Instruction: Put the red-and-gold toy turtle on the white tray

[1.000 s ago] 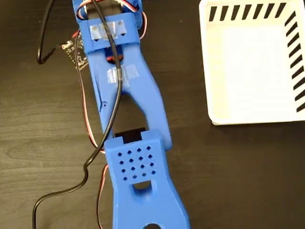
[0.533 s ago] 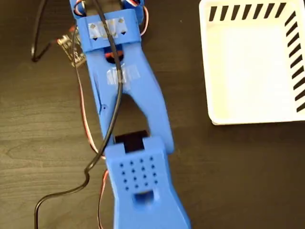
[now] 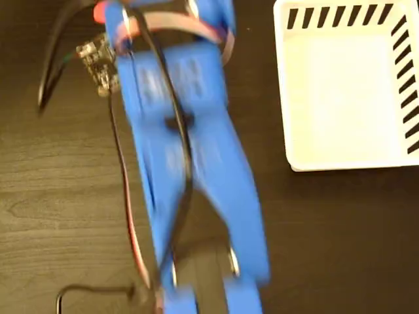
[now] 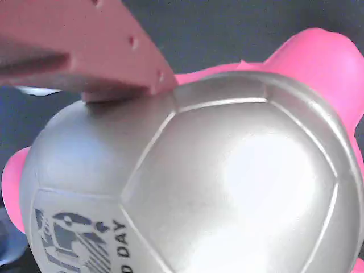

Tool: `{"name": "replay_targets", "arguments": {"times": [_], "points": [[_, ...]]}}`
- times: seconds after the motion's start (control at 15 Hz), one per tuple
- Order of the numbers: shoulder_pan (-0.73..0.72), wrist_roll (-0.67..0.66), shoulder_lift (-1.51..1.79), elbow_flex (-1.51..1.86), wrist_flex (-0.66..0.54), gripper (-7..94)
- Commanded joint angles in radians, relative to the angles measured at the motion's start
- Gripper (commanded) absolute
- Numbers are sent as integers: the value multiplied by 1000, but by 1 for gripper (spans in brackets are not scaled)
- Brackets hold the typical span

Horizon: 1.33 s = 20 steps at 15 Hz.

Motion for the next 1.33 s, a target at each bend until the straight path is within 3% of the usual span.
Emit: {"name": "replay_targets", "arguments": {"times": [0.0,0.27,0.53,0.93,1.27], "points": [[44,3,256,101,31,0],[324,-35,350,206,38,0],[535,-58,196,132,0,0],[572,54,-104,-104,-29,0],[620,60,-250,-204,-29,0]]}}
